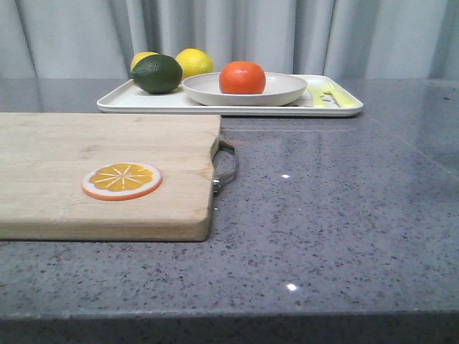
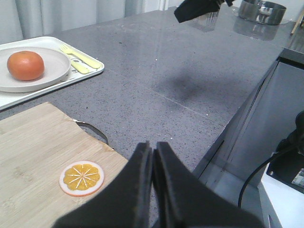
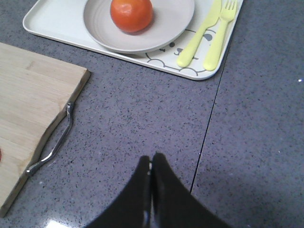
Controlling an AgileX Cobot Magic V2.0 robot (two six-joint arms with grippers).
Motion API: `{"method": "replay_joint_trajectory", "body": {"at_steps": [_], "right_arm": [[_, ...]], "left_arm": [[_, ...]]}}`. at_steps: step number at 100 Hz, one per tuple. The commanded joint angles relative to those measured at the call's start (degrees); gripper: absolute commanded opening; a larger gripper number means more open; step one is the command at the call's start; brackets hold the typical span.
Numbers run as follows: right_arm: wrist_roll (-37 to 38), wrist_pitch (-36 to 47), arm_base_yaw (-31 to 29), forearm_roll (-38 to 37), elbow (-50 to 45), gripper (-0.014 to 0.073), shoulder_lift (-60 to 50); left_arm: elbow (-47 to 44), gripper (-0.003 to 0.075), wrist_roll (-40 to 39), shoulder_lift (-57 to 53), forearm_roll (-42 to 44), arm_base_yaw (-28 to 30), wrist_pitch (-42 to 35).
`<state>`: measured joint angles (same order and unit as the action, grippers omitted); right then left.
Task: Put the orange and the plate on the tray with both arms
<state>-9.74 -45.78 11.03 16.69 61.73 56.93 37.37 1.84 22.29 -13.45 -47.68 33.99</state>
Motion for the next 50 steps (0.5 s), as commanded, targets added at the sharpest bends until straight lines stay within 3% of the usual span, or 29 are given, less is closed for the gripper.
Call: {"method": "replay_joint_trajectory", "body": {"at_steps": [1, 50], "right_arm": [[-0.51, 6.46, 0.0, 0.47, -2.88, -0.0067, -5.56], [-0.51, 7.84, 0.0, 0.36, -20.6, -0.0067, -31.01]], "left_arm": [[0.43, -0.002, -0.43, -0.15, -0.67, 0.0, -4.78], [-4.97, -0.002, -0.43, -0.41, -0.67, 0.0, -9.95]]}}
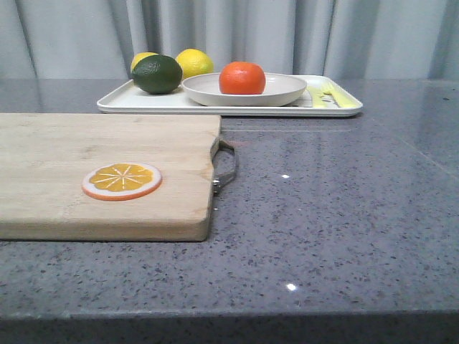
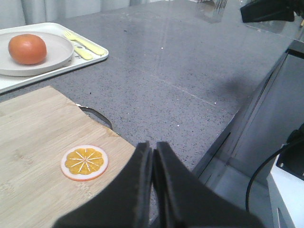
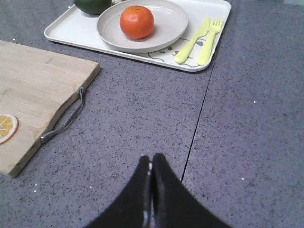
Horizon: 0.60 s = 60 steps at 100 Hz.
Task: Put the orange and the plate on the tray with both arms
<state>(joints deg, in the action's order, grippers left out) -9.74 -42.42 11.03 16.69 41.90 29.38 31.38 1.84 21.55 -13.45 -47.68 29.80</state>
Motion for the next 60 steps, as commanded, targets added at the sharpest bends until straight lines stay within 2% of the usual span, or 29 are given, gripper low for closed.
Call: {"method": "replay_joint_trajectory", "body": {"at_steps": [1, 30, 60], "right_arm": [[-0.51, 4.48, 0.0, 0.36, -0.96, -0.0067, -3.8], [-0.51, 4.19, 0.0, 0.36, -7.58, -0.0067, -14.7], [-0.46, 2.62, 0.0, 0.46, -8.01, -0.0067, -15.75]], "left_arm": [[0.92, -0.002, -0.43, 0.32, -0.67, 0.0, -5.76], [0.38, -0.002, -0.43, 0.32, -0.67, 0.0, -5.98], [0.38, -0.002, -0.43, 0.32, -0.67, 0.0, -5.77]]}}
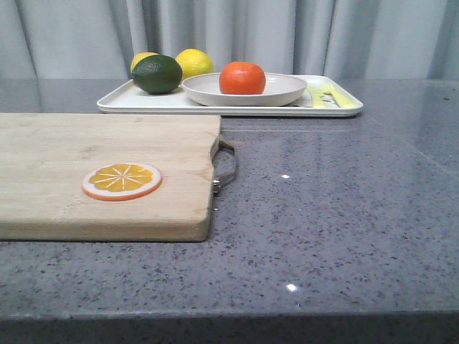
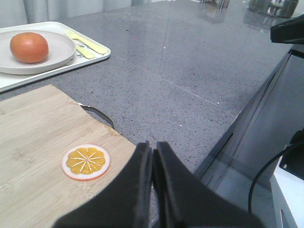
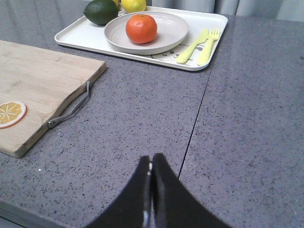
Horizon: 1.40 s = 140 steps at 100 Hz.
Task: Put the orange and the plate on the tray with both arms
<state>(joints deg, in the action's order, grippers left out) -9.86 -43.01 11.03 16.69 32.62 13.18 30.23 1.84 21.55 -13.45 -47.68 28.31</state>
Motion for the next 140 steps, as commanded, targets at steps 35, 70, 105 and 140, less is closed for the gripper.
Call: {"method": "replay_joint_trajectory", "body": {"at_steps": [35, 70, 105, 140], "right_arm": [[-0.33, 2.68, 0.0, 0.46, 1.27, -0.0067, 0.44], [-0.33, 2.68, 0.0, 0.46, 1.27, -0.0067, 0.44], [-0.33, 2.68, 0.0, 0.46, 1.27, -0.0067, 0.44], [-0.33, 2.68, 0.0, 0.46, 1.27, -0.0067, 0.44]], "left_arm": [[1.54, -0.002, -0.43, 0.32, -0.67, 0.0, -4.28], [1.54, -0.002, -0.43, 0.32, -0.67, 0.0, -4.28], [-1.89, -0.002, -0.43, 0.76, 3.51, 2.59, -11.29], [-14.76, -0.002, -0.43, -3.45, 3.64, 16.37, -30.39]]}}
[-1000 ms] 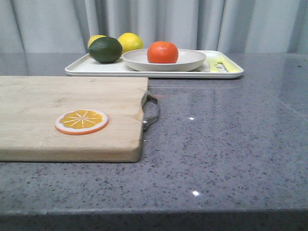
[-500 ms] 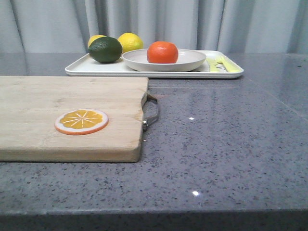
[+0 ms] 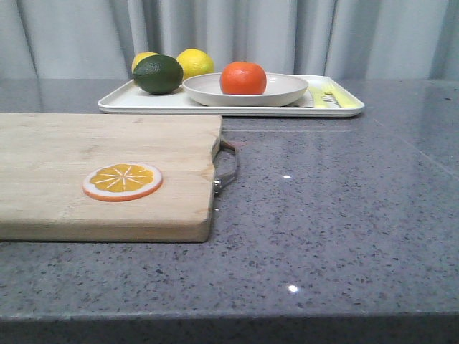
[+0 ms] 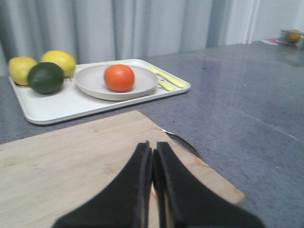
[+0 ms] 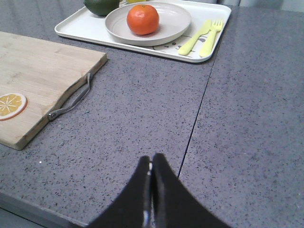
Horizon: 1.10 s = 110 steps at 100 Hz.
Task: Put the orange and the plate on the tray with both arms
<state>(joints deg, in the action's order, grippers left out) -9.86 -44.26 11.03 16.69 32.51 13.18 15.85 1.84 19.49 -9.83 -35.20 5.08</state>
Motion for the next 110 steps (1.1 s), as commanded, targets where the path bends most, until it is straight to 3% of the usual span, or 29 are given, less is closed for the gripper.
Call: {"method": "replay_joint_trajectory", "body": {"at_steps": [1, 47, 78, 110], "right_arm": [[-0.33, 3.93, 0.0, 0.46, 1.38, -0.0067, 0.44], [-0.33, 3.93, 0.0, 0.46, 1.38, -0.0067, 0.44], [-0.33, 3.93, 0.0, 0.46, 1.38, -0.0067, 0.44], [-0.33, 3.93, 0.0, 0.46, 1.38, -0.0067, 0.44]], "left_arm": [[-0.53, -0.002, -0.43, -1.58, 0.13, 4.27, -7.16], [-10.52, -0.002, -0.43, -14.65, 1.53, 26.79, -7.39], [-16.34, -0.002, -0.43, -21.61, 3.47, 34.16, -7.39], [-16.45, -0.002, -0.43, -21.75, 3.69, 39.11, -5.08]]}}
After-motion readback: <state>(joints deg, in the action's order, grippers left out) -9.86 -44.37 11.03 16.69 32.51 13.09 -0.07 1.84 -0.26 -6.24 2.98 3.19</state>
